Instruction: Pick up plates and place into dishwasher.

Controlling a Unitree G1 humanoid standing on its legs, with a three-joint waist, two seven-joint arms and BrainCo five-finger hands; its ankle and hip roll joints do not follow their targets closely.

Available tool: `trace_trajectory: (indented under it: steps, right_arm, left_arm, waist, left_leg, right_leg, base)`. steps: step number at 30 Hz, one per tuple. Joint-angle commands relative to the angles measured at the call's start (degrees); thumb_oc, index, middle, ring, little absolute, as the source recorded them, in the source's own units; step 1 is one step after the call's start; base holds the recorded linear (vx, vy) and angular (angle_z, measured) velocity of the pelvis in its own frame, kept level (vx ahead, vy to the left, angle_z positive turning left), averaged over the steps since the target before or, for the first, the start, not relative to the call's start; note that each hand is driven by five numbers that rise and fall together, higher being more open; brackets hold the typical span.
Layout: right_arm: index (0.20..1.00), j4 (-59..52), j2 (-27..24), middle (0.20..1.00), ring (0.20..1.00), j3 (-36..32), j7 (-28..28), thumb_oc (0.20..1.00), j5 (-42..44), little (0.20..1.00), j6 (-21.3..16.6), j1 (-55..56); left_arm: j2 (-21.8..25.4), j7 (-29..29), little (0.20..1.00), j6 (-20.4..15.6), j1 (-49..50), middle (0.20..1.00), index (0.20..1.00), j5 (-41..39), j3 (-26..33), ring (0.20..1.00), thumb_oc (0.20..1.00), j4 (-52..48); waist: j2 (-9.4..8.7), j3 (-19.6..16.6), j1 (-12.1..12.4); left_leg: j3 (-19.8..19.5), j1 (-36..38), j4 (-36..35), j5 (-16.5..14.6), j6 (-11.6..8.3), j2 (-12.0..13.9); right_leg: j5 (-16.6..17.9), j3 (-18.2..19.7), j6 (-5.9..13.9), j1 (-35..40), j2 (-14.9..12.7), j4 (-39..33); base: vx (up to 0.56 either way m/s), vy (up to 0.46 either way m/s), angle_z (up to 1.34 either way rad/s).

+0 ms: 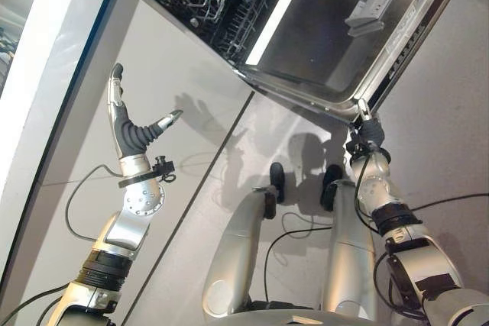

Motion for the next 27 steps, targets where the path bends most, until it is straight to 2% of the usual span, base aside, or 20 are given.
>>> trace_trajectory:
  steps: [1,3,6,9,13,20,21,27]
  right_arm:
    - [1.0,0.45,1.37,1.0,1.0,6.94,4.89,1.0,2.08,1.0,6.14,-11.67]
    - [1.0,-0.35,1.72,1.0,1.0,8.26,7.17,1.0,2.46,1.0,6.14,-13.07]
    - [1.0,-5.07,2.82,1.0,1.0,10.93,10.9,1.0,2.7,1.0,3.65,-13.83]
    - [1.0,-12.72,4.05,1.0,1.0,13.97,16.43,1.0,1.71,1.0,0.72,-13.06]
    - [1.0,-21.64,5.11,1.0,1.0,15.77,18.66,1.0,-2.22,1.0,-2.3,-11.91]
    - [1.0,-28.24,6.21,1.0,1.0,15.89,20.4,1.0,-6.08,1.0,-1.43,-11.23]
    - [1.0,-28.94,6.31,1.0,1.0,15.77,20.95,1.0,-6.95,1.0,-1.07,-11.4]
    - [1.0,-28.6,7.31,1.0,1.0,15.08,20.93,1.0,-8.2,1.0,-1.46,-11.39]
  left_arm:
    - [2.61,-0.04,1.0,-2.85,-3.6,1.0,1.0,1.34,0.91,1.0,1.0,-5.01]
    - [3.12,-0.22,1.0,-3.02,-3.83,1.0,1.0,1.12,0.85,1.0,1.0,-5.15]
    - [3.74,-0.18,1.0,-3.61,-3.65,1.0,1.0,1.3,1.05,1.0,1.0,-5.19]
    - [4.6,-0.14,1.0,-4.7,-3.24,1.0,1.0,1.57,1.8,1.0,1.0,-5.12]
    - [5.79,-0.62,1.0,-5.76,-2.73,1.0,1.0,1.02,3.15,1.0,1.0,-5.09]
    - [7.22,-1.52,1.0,-6.54,-1.68,1.0,1.0,-1.34,5.17,1.0,1.0,-4.68]
    - [7.67,-1.54,1.0,-6.86,-1.59,1.0,1.0,-1.98,5.98,1.0,1.0,-4.62]
    - [9.49,-3.05,1.0,-7.18,-0.59,1.0,1.0,-4.36,8.41,1.0,1.0,-4.38]
  waist:
    - [5.26,2.64,3.79]
    - [5.27,2.64,4.54]
    - [4.85,2.64,5.51]
    - [3.88,2.64,6.27]
    - [2.32,2.64,6.76]
    - [0.44,2.64,7.36]
    - [0.05,2.64,7.64]
    - [-1.99,2.64,9.56]
  left_leg:
    - [2.7,-2.73,4.15,-3.56,3.54,-4.15]
    - [2.15,-3.14,4.1,-3.48,3.62,-4.41]
    - [1.39,-3.79,4.06,-3.33,3.7,-4.62]
    - [0.69,-3.92,3.59,-3.04,3.74,-4.58]
    - [-0.44,-2.75,2.86,-2.82,3.77,-4.84]
    - [-2.27,3.01,-0.29,-2.15,3.16,-5.17]
    - [-2.45,3.54,-1.88,-0.06,3.16,-5.15]
    - [-5.09,11.14,-6.1,1.05,2.49,-5.47]
  right_leg:
    - [3.72,4.0,5.04,-2.67,0.57,-3.61]
    - [3.62,3.57,5.04,-2.93,0.29,-3.39]
    - [3.62,2.79,5.21,-3.21,0.05,-3.26]
    - [3.89,1.81,5.61,-2.84,-0.04,-3.76]
    - [4.63,0.64,6.1,-1.07,0.29,-5.09]
    - [5.2,-0.89,6.29,5.49,0.87,-8.41]
    - [7.12,-2.0,5.79,6.67,0.77,-10.4]
    - [7.52,-4.79,6.19,17.17,0.04,-15.63]
  base:
    - [-0.02,-0.09,0.02]
    - [-0.01,-0.076,0.06]
    - [-0.01,-0.092,0.05]
    - [-0.01,-0.085,-0.13]
    - [0.0,-0.057,-0.08]
    - [0.0,0.004,0.05]
    - [-0.05,0.034,0.14]
    - [0.04,0.0,0.1]
